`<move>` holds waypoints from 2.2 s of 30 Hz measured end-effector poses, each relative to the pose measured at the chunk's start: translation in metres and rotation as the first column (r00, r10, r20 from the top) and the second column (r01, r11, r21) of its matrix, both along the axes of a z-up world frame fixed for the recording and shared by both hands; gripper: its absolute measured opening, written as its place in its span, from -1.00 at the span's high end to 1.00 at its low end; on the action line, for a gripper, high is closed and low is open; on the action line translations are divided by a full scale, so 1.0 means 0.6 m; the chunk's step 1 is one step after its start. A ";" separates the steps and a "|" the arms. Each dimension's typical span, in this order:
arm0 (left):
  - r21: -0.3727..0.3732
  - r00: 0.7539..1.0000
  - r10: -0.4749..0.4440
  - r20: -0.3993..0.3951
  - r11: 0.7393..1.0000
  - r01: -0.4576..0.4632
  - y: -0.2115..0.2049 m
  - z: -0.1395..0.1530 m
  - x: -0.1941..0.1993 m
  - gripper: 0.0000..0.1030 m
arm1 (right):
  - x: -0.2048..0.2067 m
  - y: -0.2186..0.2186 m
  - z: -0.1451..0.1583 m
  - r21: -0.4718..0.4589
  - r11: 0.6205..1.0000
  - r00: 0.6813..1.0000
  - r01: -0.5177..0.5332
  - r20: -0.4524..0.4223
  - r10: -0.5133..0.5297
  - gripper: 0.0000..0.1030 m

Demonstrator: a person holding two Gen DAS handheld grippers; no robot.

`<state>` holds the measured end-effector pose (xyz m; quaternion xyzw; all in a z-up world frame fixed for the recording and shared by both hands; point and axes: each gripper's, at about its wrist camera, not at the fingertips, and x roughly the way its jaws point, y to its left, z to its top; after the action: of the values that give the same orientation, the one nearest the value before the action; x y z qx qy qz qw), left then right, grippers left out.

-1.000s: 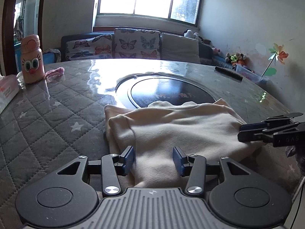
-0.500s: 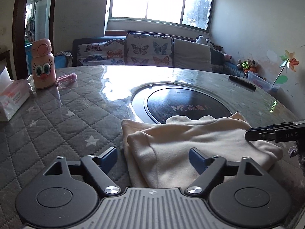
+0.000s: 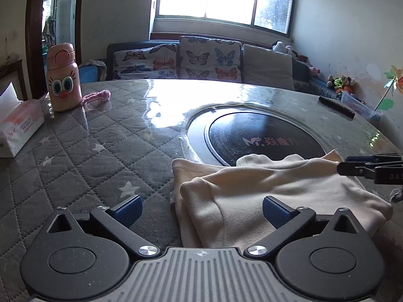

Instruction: Fold clothes

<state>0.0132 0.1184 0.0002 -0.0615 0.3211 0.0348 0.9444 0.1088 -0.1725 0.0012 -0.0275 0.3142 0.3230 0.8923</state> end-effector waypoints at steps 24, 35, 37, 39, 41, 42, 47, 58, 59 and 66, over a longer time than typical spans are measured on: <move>0.032 0.994 0.073 -0.085 0.997 -0.070 0.000 -0.011 0.017 -1.00 | -0.012 -0.001 -0.012 -0.072 0.997 1.000 0.004 0.004 -0.003 -0.68; 0.047 0.993 0.094 -0.066 0.995 -0.091 0.002 0.000 -0.016 -1.00 | -0.057 0.017 0.009 -0.157 0.988 0.991 0.005 0.133 0.016 -1.00; 0.056 0.993 0.096 -0.066 0.994 -0.093 0.000 0.000 -0.028 -1.00 | -0.072 0.024 0.014 -0.169 0.985 0.986 -0.011 0.165 0.040 -1.00; 0.063 0.993 0.095 -0.064 0.994 -0.091 -0.001 0.001 -0.041 -1.00 | -0.088 0.034 0.020 -0.182 0.983 0.979 -0.032 0.193 0.068 -1.00; 0.067 0.994 0.094 -0.063 0.994 -0.089 -0.004 0.001 -0.053 -1.00 | -0.102 0.047 0.021 -0.195 0.979 0.973 -0.061 0.206 0.102 -1.00; 0.071 0.994 0.092 -0.061 0.994 -0.088 -0.006 0.001 -0.057 -1.00 | -0.110 0.053 0.021 -0.202 0.976 0.970 -0.075 0.212 0.119 -1.00; 0.109 0.995 0.093 -0.044 0.990 -0.088 -0.014 -0.003 -0.074 -1.00 | -0.139 0.081 0.009 -0.263 0.958 0.948 -0.113 0.261 0.183 -1.00; 0.129 0.995 0.093 -0.024 0.988 -0.089 -0.014 -0.002 -0.076 -1.00 | -0.159 0.059 0.012 -0.276 0.957 0.946 -0.085 0.280 0.164 -1.00; 0.128 0.995 0.094 -0.027 0.988 -0.090 -0.013 -0.005 -0.075 -1.00 | -0.159 0.053 0.010 -0.281 0.957 0.947 -0.075 0.280 0.157 -1.00; 0.126 0.995 0.097 -0.031 0.988 -0.093 -0.011 -0.009 -0.076 -1.00 | -0.158 0.025 0.006 -0.266 0.963 0.958 -0.044 0.261 0.115 -1.00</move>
<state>-0.0325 0.1116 -0.0054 -0.0173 0.3324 0.1007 0.9376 0.0138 -0.1577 0.0046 -0.2004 0.2254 0.3084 0.9022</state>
